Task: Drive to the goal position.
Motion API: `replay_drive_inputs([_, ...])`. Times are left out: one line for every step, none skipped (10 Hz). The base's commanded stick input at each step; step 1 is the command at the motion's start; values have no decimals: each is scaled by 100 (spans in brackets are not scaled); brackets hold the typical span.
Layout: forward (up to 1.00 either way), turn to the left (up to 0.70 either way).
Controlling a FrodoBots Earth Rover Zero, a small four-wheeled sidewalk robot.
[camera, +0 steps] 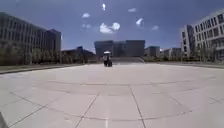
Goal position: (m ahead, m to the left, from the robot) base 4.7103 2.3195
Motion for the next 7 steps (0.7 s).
replay_drive_inputs([50, 0])
replay_drive_inputs([50, 0])
replay_drive_inputs([50, 0])
replay_drive_inputs([50, 0])
replay_drive_inputs([50, 0])
replay_drive_inputs([50, 0])
replay_drive_inputs([50, 0])
